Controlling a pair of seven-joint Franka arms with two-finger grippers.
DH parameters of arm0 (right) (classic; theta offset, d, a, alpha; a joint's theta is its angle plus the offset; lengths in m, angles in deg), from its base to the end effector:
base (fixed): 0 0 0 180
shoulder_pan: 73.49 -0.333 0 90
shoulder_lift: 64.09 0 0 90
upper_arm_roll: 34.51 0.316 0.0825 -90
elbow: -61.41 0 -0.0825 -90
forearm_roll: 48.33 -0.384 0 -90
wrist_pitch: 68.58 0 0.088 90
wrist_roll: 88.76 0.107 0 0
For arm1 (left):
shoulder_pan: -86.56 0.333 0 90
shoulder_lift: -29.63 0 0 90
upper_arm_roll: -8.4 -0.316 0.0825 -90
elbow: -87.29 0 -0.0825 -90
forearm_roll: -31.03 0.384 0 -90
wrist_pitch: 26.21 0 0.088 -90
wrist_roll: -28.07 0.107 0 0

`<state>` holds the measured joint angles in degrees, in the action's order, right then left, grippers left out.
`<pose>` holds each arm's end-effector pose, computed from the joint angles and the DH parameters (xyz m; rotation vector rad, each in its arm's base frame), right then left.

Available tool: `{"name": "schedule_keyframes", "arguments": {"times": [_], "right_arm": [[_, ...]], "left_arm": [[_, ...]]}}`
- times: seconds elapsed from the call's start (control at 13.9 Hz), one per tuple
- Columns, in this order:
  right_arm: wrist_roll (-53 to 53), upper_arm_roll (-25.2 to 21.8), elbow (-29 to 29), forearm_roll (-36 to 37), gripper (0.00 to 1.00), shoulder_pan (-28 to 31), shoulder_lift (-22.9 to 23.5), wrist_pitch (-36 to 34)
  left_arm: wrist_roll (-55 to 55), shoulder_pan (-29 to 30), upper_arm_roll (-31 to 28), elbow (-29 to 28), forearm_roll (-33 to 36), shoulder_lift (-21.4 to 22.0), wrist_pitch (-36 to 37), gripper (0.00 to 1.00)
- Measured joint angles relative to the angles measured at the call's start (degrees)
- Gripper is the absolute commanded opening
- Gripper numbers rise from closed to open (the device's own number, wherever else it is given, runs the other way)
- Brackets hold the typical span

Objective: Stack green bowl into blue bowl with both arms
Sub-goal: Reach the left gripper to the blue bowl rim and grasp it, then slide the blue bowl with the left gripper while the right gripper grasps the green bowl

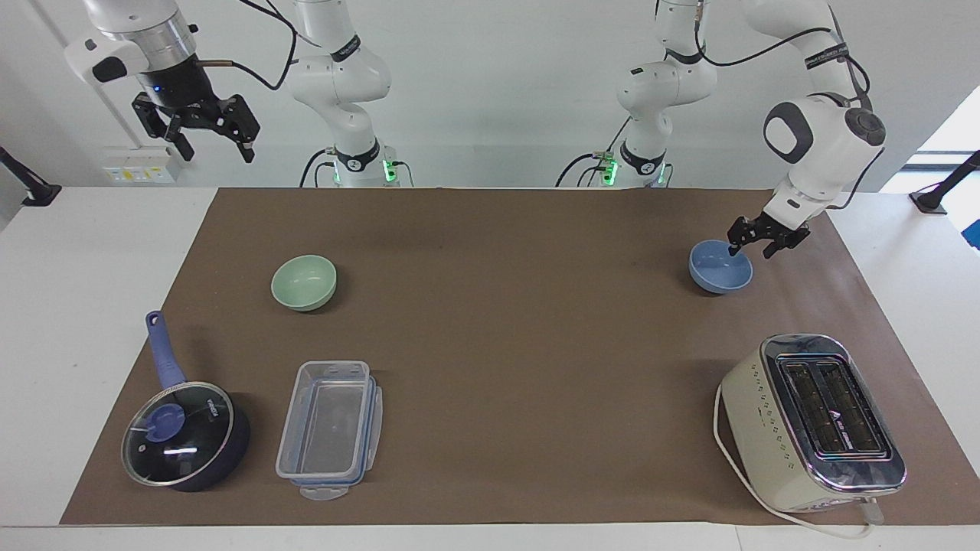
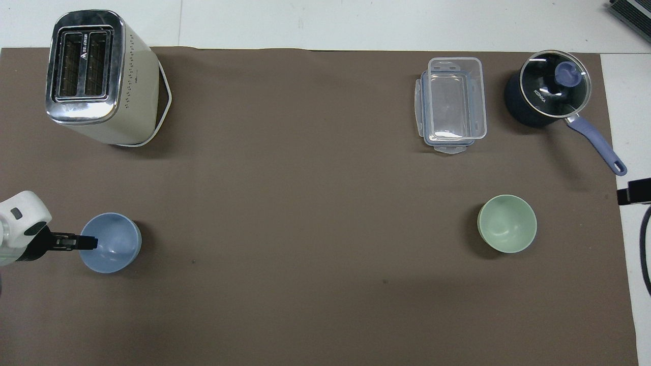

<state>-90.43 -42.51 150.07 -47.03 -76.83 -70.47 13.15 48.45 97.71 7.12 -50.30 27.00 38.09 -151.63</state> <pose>0.5014 -0.0485 0.6811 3.1340 -0.0853 -0.0173 0.4556 0.0978 0.3670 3.0621 -0.1478 -0.0697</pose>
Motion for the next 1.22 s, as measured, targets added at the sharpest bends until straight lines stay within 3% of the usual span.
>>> {"name": "schedule_keyframes", "arguments": {"times": [0.22,0.29,0.43,0.58,1.22], "right_arm": [[0.00,-0.01,0.07,0.00,1.00,0.01,-0.05,-0.04],[0.00,-0.01,0.08,0.00,1.00,0.01,-0.05,-0.04],[0.00,-0.01,0.10,0.00,1.00,0.01,-0.05,-0.04],[0.00,-0.03,0.11,0.00,1.00,0.02,-0.06,-0.04],[0.00,-0.08,1.15,0.00,1.00,0.05,-0.35,-0.04]], "left_arm": [[0.72,1.27,0.01,-0.01,-0.07,-3.14,-1.58,0.60],[1.20,1.75,-0.02,-0.01,-0.10,-3.85,-1.84,0.51],[1.54,2.27,-0.06,-0.01,-0.19,-4.54,-1.99,0.18],[1.64,2.41,-0.05,-0.01,-0.39,-4.58,-1.99,0.00],[0.94,0.43,1.25,0.33,-1.14,-2.18,2.73,0.00]]}}
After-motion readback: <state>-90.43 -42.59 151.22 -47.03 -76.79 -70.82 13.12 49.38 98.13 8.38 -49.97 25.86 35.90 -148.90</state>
